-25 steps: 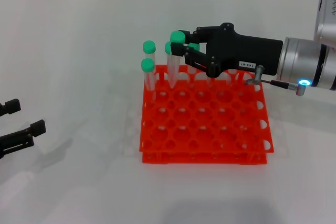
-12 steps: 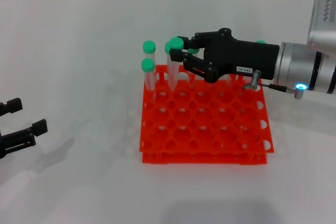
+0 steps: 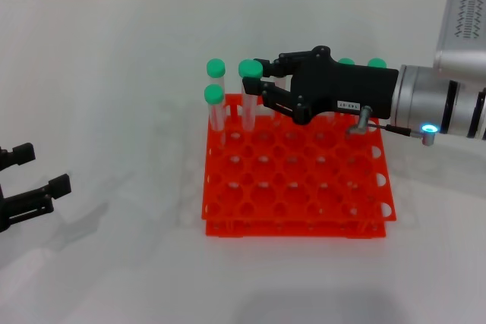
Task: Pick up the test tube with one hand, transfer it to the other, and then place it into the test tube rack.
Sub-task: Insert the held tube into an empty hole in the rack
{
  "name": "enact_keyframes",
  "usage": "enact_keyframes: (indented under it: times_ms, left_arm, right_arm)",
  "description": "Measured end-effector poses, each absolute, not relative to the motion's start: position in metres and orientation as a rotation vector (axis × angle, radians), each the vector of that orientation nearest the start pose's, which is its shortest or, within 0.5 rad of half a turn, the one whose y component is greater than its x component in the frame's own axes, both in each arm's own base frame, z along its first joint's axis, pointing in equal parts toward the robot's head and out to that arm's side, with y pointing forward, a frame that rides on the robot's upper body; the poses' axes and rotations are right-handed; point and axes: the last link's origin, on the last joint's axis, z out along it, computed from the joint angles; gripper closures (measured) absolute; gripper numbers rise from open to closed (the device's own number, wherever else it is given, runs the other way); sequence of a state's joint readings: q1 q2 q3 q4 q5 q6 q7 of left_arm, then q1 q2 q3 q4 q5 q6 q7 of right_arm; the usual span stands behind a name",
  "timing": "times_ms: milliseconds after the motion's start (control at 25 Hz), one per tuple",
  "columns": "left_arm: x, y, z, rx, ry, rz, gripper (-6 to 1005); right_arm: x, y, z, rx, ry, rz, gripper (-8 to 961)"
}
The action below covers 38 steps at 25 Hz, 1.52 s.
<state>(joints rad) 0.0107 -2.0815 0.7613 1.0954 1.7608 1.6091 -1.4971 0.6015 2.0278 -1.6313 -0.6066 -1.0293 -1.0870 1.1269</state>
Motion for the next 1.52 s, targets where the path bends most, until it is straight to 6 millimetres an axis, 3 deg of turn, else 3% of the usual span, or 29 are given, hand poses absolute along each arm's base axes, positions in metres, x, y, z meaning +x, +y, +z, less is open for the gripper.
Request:
enact_keyframes:
  times_ms: [1520]
  left_arm:
    - [-0.342, 0.216, 0.077, -2.374, -0.810, -0.623, 109]
  right_arm:
    - [0.163, 0.369, -0.079, -2.719, 0.261, 0.767, 651]
